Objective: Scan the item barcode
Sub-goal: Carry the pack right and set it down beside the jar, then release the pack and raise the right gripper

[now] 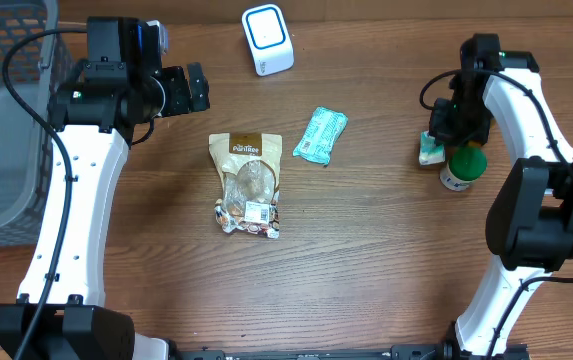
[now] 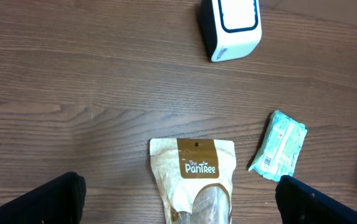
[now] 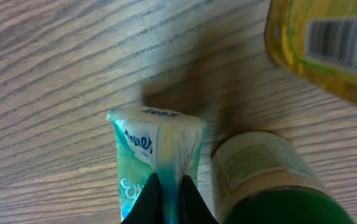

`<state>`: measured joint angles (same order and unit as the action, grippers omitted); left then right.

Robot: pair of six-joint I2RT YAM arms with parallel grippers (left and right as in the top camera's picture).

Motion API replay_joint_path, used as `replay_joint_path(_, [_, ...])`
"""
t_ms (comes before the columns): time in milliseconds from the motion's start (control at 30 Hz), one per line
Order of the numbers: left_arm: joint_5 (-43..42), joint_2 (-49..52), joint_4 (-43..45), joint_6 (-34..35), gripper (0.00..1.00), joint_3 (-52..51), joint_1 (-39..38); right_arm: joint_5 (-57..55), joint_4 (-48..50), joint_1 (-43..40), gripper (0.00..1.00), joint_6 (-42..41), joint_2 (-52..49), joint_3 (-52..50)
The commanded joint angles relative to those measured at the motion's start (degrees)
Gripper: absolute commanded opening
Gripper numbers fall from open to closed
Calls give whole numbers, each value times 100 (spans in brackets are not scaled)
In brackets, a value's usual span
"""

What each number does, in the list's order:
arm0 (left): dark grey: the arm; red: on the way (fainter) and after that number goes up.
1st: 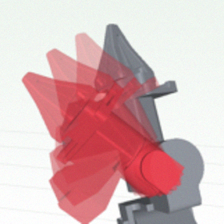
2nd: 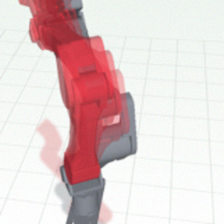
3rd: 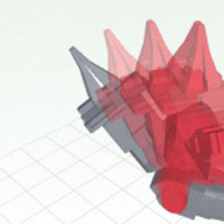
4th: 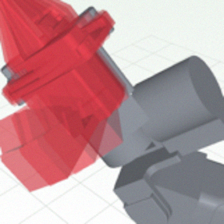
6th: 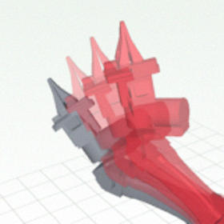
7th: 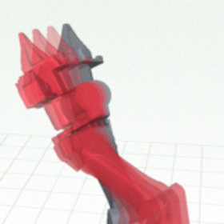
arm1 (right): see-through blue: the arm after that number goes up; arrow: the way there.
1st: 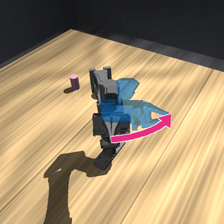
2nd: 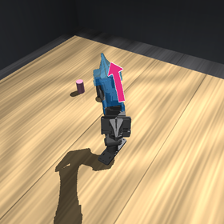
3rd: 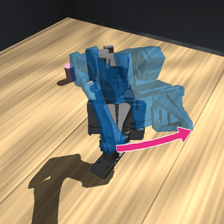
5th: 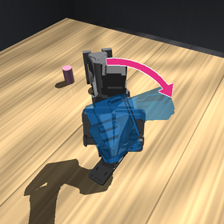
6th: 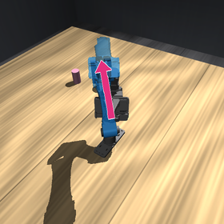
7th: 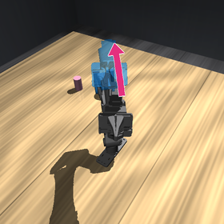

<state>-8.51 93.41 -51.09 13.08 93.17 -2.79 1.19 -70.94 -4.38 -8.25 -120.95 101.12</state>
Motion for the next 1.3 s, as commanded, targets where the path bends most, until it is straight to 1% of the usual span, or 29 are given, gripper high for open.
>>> replay_joint_path(0, [13, 2, 9, -133, 100, 70, -24, 323, 166, 13, 5, -66, 39, -127])
replay_joint_path(133, [13, 2, 9, -133, 100, 70, -24, 396, 278, 79, 13, -70, 39, -142])
replay_joint_path(167, [13, 2, 9, -131, 100, 72, -24, 391, 286, 94, 19, -70, 39, -142])
replay_joint_path(200, [13, 2, 9, -131, 100, 72, -24, 389, 295, 103, 31, -70, 39, -142])
replay_joint_path(267, [13, 2, 9, -133, 100, 72, -24, 389, 302, 116, 39, -70, 39, -142])
replay_joint_path(300, [13, 2, 9, -133, 100, 70, -24, 387, 302, 116, 49, -70, 39, -142])
replay_joint_path(333, [13, 2, 9, -133, 99, 72, -24, 387, 306, 116, 66, -70, 39, -142])
replay_joint_path(367, [13, 2, 9, -131, 100, 72, -24, 387, 317, 116, 77, -70, 39, -142])
replay_joint_path(467, [13, 2, 9, -133, 100, 72, -24, 387, 363, 116, 100, -72, 39, -140])
replay_joint_path(667, [13, 2, 9, -133, 100, 72, -24, 391, 155, 160, 100, -76, 229, 251])
replay_joint_path(800, [13, 2, 9, -131, 100, 70, -24, 393, -4, 352, 100, -72, 627, 485])
replay_joint_path(1000, [13, 2, 9, -131, 99, 72, -24, 544, -50, 780, 100, -74, 1145, 485])
replay_joint_path(1133, [13, 2, 9, -133, 100, 72, -24, 555, -46, 1078, 100, -74, 1161, 474])
replay_joint_path(1267, [13, 2, 9, -133, 99, 72, -24, 555, -42, 1150, 100, -74, 1161, 472])
